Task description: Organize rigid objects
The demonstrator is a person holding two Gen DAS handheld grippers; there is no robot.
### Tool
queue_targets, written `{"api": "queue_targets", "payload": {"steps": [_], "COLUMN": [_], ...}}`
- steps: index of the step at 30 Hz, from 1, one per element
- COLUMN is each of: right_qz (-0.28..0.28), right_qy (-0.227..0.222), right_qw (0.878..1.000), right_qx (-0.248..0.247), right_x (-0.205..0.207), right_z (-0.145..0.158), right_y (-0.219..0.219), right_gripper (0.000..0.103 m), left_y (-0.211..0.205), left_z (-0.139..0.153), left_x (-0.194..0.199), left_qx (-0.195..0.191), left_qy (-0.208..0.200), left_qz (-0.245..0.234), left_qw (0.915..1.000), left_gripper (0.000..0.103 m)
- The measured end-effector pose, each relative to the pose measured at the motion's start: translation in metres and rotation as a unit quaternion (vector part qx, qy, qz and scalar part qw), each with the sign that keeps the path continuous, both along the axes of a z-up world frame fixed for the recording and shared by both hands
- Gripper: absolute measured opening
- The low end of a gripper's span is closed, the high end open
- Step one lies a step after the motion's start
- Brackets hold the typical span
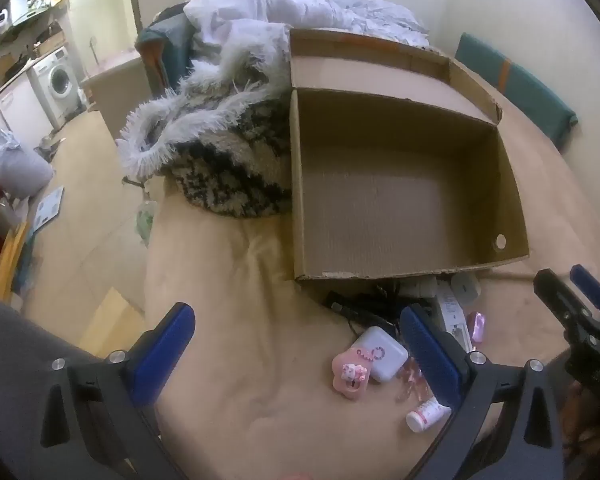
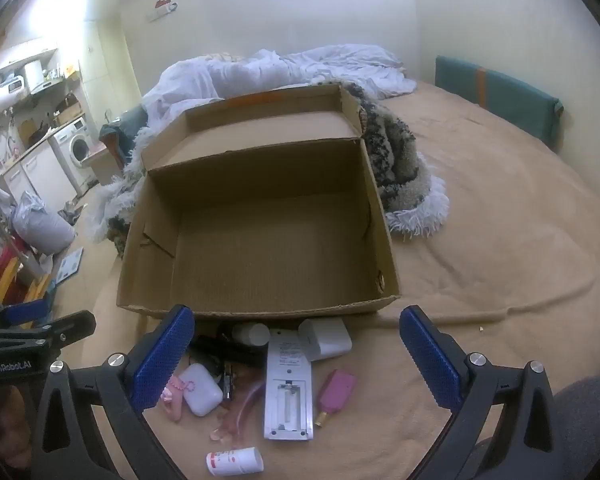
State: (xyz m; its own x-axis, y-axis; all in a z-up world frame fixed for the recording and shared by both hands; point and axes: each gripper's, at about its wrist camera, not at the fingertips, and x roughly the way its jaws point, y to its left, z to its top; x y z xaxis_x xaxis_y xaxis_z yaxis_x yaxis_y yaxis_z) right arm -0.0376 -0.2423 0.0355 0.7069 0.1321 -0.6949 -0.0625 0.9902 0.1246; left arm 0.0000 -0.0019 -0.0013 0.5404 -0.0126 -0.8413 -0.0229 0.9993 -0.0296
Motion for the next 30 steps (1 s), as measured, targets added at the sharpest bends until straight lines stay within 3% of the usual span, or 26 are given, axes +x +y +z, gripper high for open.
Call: {"api": "queue_targets", "payload": {"steps": [30], "right_qz": [0.006], "right_qy": [-0.006], "right_qw": [1.0], "right_qx": [-0.009], "right_x": [-0.003], "right_z": [0.003], "right_y": [0.004], "right_gripper": [0.103], "left_y": [0.004], "left_z": [0.0], "left_x": [0.002], "left_qx": [0.007], "left_qy": [-0.007], "left_qz": [0.017], "left_qw": [0.9998], "left_gripper": [0.102]}}
